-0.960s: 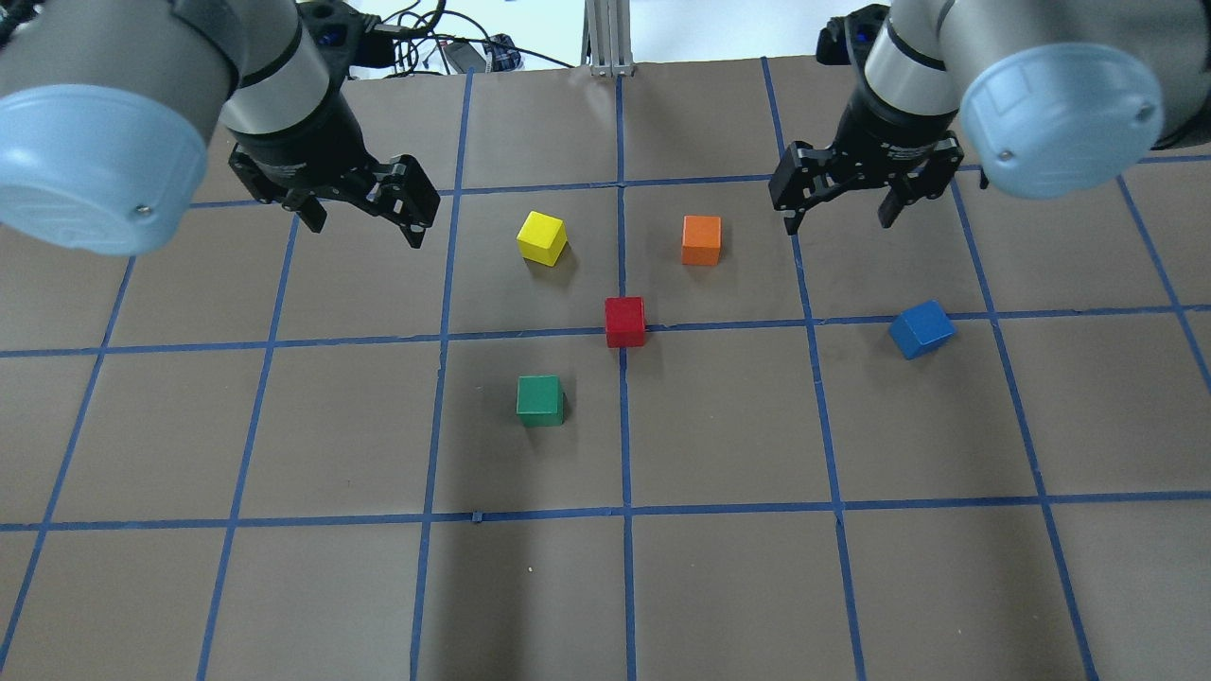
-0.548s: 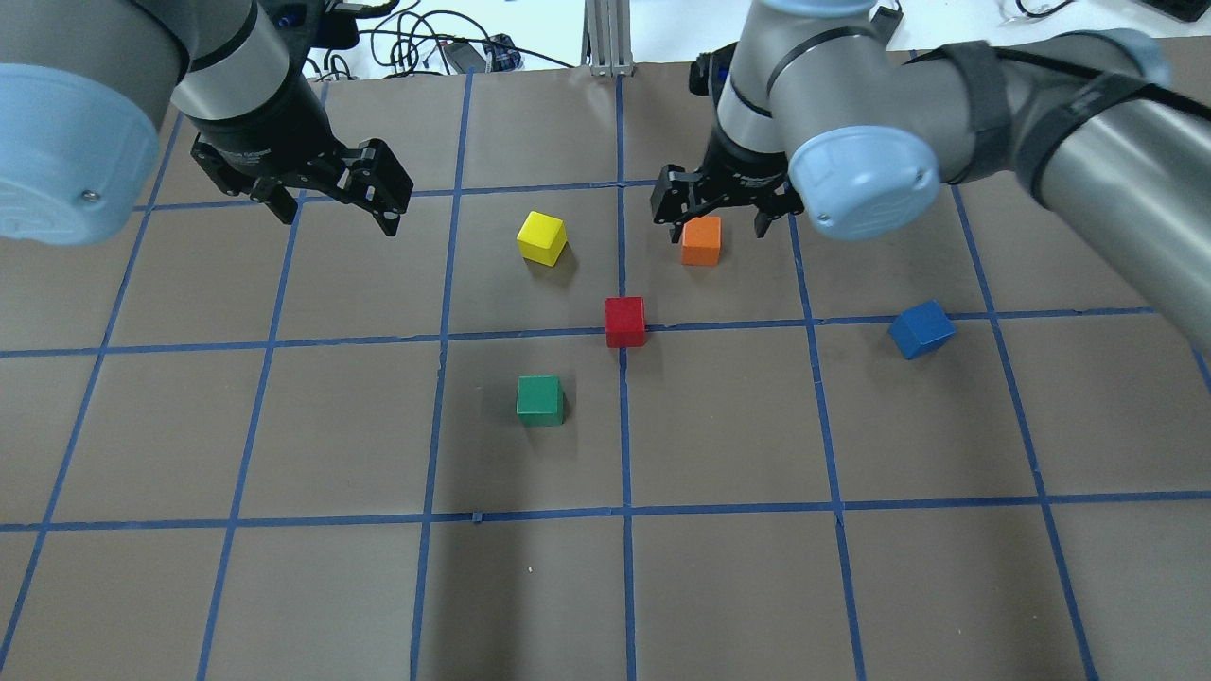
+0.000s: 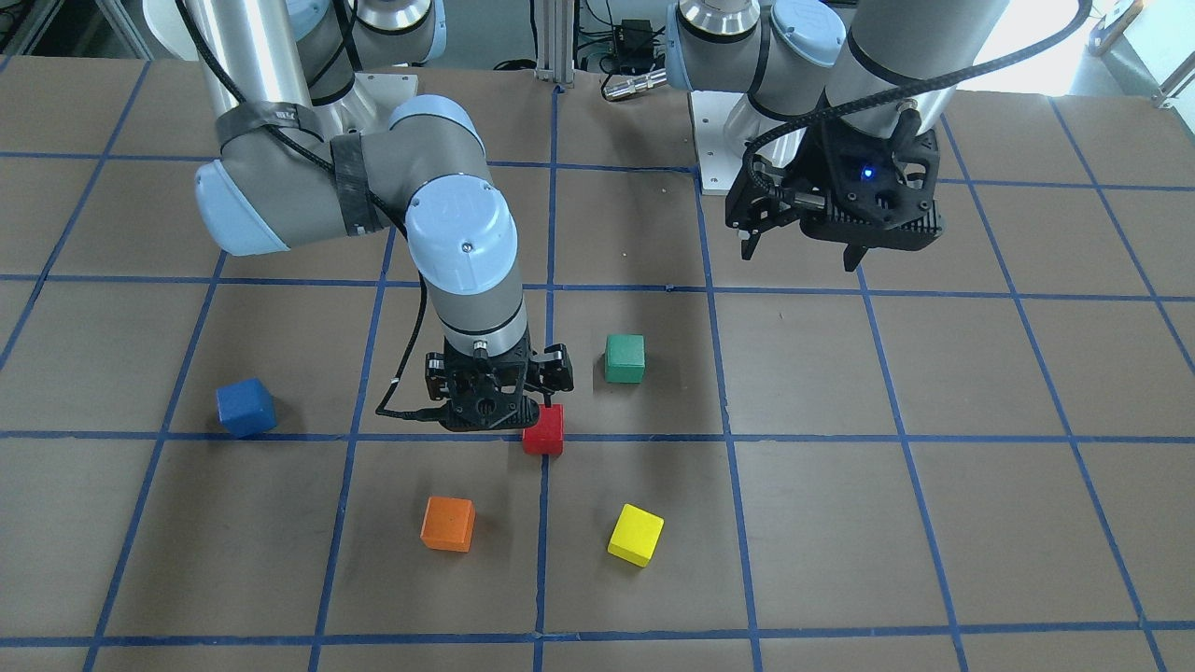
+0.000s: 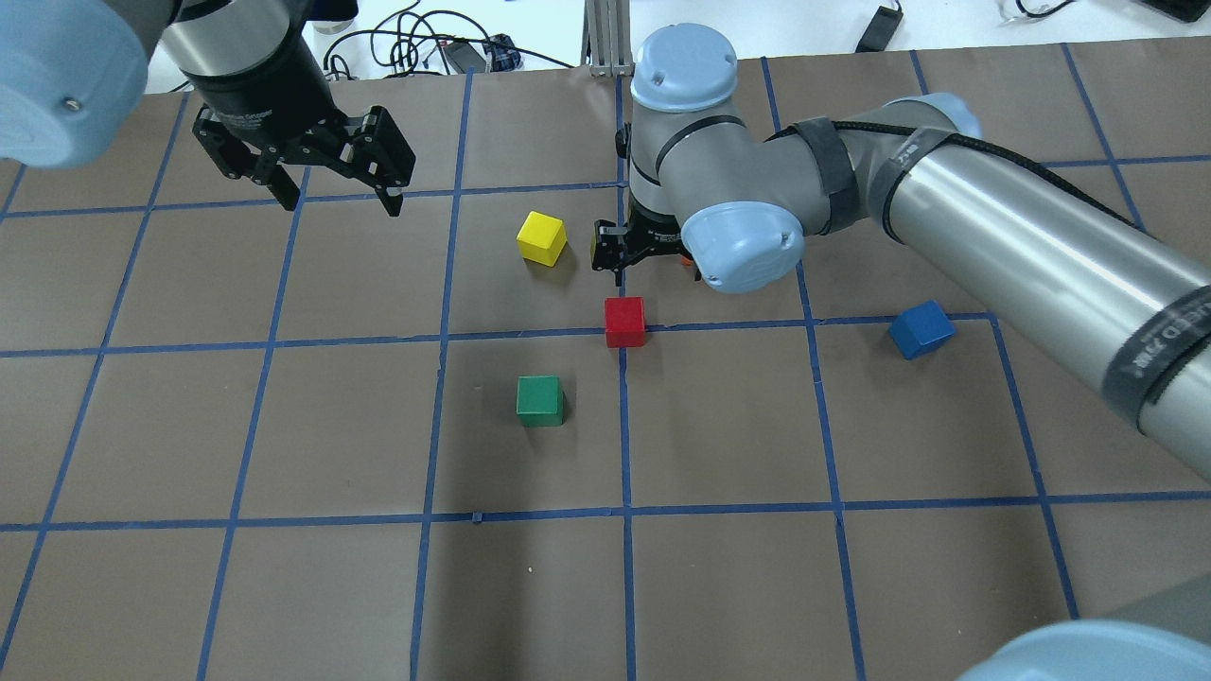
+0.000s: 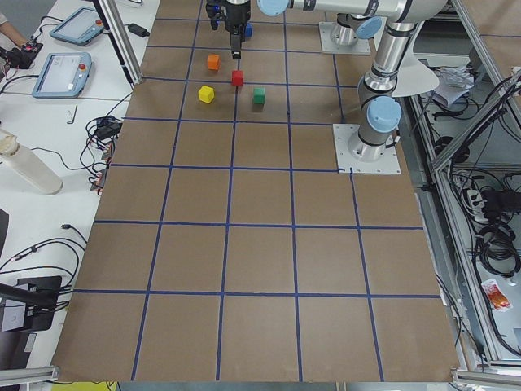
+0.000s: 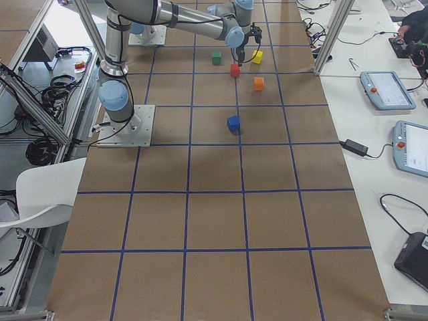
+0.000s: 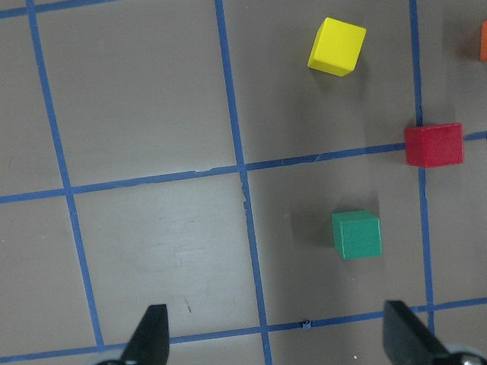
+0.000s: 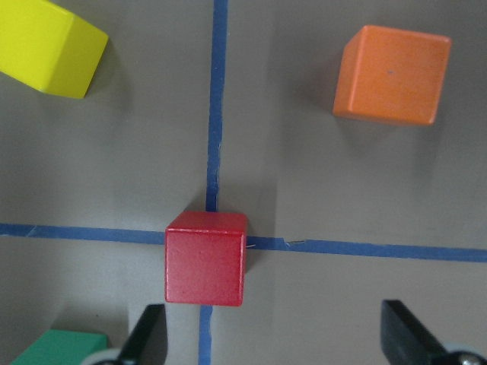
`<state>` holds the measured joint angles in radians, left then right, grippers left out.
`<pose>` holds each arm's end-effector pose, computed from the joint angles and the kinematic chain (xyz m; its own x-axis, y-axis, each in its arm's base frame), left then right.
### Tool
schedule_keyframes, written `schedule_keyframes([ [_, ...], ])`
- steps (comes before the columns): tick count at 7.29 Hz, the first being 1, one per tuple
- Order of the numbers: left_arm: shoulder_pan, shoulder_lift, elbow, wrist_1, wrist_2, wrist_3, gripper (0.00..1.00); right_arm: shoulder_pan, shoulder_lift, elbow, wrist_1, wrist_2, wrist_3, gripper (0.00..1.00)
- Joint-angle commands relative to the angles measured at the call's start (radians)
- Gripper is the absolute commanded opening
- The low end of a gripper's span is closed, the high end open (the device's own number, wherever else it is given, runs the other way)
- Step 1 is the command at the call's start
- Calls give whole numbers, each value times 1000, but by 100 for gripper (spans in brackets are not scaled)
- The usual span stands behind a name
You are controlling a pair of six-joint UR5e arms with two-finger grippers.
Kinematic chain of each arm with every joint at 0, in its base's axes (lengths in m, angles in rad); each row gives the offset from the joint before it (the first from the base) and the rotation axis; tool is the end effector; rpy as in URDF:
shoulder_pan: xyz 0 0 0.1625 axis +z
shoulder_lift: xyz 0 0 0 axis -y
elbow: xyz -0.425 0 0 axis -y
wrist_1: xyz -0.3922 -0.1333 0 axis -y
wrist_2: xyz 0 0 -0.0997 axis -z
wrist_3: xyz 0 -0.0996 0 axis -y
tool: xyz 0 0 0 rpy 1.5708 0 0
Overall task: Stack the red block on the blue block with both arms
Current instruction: 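Reach the right gripper over the red cube and grasp it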
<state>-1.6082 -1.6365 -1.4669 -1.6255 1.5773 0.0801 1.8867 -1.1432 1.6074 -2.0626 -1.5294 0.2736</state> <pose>-0.1519 -0.5125 0.5003 -0.9931 0.1173 -0.0052 0.1172 0.9930 0.0170 0.3261 -0.5555 0.2769 -0.9979 -0.0432 -0.0473 -0.0425 0.9990 -0.0154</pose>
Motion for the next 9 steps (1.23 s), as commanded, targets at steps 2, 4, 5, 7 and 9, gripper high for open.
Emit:
schedule_keyframes([
  [2, -1, 11, -30, -16, 6, 9, 100, 34, 109, -1, -118, 8, 41, 100],
  [4, -7, 20, -41, -13, 6, 1, 100, 34, 129, 2, -119, 9, 45, 100],
  [5, -7, 26, -52, 1, 1, 1, 100, 34, 137, 5, -110, 11, 49, 100],
  [7, -9, 33, -62, 1, 3, 1, 100, 34, 142, 5, -111, 12, 47, 73],
  [9, -9, 35, -64, 3, 1, 3, 100, 34, 142, 3, -107, 12, 47, 0],
])
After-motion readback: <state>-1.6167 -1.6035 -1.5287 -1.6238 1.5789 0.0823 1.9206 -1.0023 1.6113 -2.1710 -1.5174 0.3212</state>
